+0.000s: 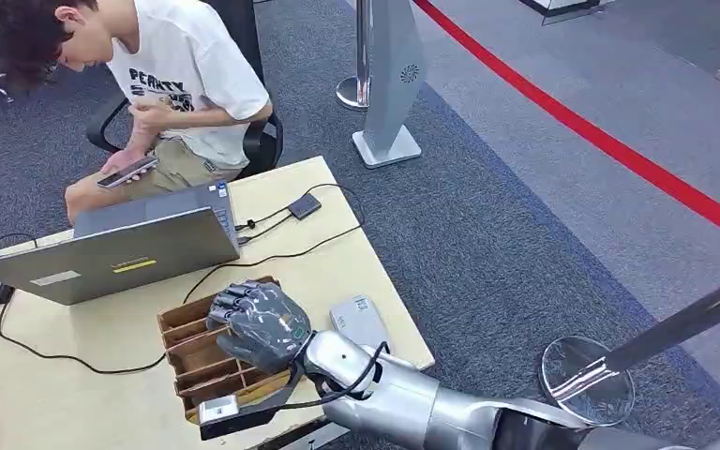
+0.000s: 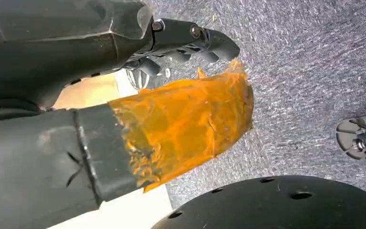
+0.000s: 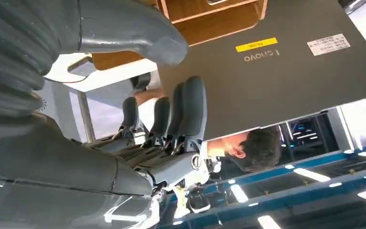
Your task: Pass the card to the sensor for recognition and then transmit it.
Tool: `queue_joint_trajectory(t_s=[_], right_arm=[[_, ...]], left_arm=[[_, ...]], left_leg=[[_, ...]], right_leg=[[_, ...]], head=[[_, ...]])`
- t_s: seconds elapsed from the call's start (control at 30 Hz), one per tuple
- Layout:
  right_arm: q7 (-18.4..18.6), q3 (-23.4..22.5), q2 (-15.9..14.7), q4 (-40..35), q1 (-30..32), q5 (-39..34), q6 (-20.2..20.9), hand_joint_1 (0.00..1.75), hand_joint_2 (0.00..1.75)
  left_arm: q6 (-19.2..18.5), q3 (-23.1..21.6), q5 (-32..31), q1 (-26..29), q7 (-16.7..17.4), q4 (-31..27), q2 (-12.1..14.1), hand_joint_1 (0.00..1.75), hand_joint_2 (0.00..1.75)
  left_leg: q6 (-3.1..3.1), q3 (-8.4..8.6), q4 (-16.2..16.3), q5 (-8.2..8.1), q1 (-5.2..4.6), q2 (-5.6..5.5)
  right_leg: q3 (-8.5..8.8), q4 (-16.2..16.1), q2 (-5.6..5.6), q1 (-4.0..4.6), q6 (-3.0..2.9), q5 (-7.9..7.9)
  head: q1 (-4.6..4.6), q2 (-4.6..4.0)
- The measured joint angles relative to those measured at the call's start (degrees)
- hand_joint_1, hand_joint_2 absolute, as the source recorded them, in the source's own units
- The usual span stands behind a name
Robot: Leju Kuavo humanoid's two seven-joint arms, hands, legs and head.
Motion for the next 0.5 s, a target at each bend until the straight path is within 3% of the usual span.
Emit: queue_joint_trajectory(t_s=[0.07, 0.1, 0.13, 0.17, 0.2, 0.27, 0.4, 0.43, 0.5], right_arm=[[0.1, -0.2, 0.2, 0.4, -0.1, -0.2, 0.0, 0.87, 1.75], [0.1, -0.3, 0.3, 0.7, -0.2, -0.7, 0.2, 0.63, 1.75], [0.0, -0.4, 0.4, 0.9, -0.3, -1.0, 0.3, 0.94, 1.75], [-0.1, -0.5, 0.5, 1.1, -0.3, -1.0, 0.4, 0.94, 1.75], [-0.1, -0.5, 0.7, 1.4, -0.4, -1.0, 0.4, 1.1, 1.75], [-0.1, -0.6, 1.0, 1.9, -0.5, -1.1, 0.6, 1.08, 1.75], [-0.4, -0.9, 1.7, 3.2, -0.8, -1.8, 1.0, 0.87, 1.75], [-0.4, -0.9, 1.8, 3.5, -0.9, -1.9, 1.0, 1.03, 1.75], [-0.4, -1.0, 2.0, 4.1, -1.1, -1.9, 1.0, 1.08, 1.75]], left_arm=[[0.0, 0.0, 0.0, 0.0, 0.0, 0.0, 0.0, 0.0, 0.0], [0.0, 0.0, 0.0, 0.0, 0.0, 0.0, 0.0, 0.0, 0.0], [0.0, 0.0, 0.0, 0.0, 0.0, 0.0, 0.0, 0.0, 0.0], [0.0, 0.0, 0.0, 0.0, 0.0, 0.0, 0.0, 0.0, 0.0], [-0.1, 0.0, 0.0, 0.0, 0.0, 0.0, 0.0, 0.0, 0.0], [-0.1, 0.0, 0.0, 0.0, 0.0, 0.0, 0.0, 0.0, 0.0], [-0.1, 0.0, 0.0, 0.0, 0.0, 0.0, 0.0, 0.0, 0.0], [-0.1, 0.0, 0.0, 0.0, 0.0, 0.0, 0.0, 0.0, 0.0], [-0.1, 0.0, 0.0, 0.0, 0.0, 0.0, 0.1, 0.0, 0.0]], left_leg=[[0.0, 0.0, 0.0, 0.0, 0.0, 0.0], [0.0, 0.0, 0.0, 0.0, 0.0, 0.0], [0.0, 0.0, 0.0, 0.0, 0.0, 0.0], [0.0, 0.0, 0.0, 0.0, 0.0, 0.0], [0.0, 0.0, 0.0, 0.0, 0.0, 0.0], [0.0, 0.0, 0.0, 0.0, 0.0, 0.0], [0.0, 0.0, 0.0, 0.0, 0.0, 0.0], [0.0, 0.0, 0.0, 0.0, 0.0, 0.0], [0.0, 0.0, 0.0, 0.0, 0.0, 0.0]], right_leg=[[0.0, 0.0, 0.0, 0.0, 0.0, 0.0], [0.0, 0.0, 0.0, 0.0, 0.0, 0.0], [0.0, 0.0, 0.0, 0.0, 0.0, 0.0], [0.0, 0.0, 0.0, 0.0, 0.0, 0.0], [0.0, 0.0, 0.0, 0.0, 0.0, 0.0], [0.0, 0.0, 0.0, 0.0, 0.0, 0.0], [0.0, 0.0, 0.0, 0.0, 0.0, 0.0], [0.0, 0.0, 0.0, 0.0, 0.0, 0.0], [0.0, 0.0, 0.0, 0.0, 0.0, 0.0]], head=[[0.0, 0.0], [0.0, 0.0], [0.0, 0.0], [0.0, 0.0], [0.0, 0.0], [0.0, 0.0], [0.0, 0.0], [0.0, 0.0], [0.0, 0.0]])
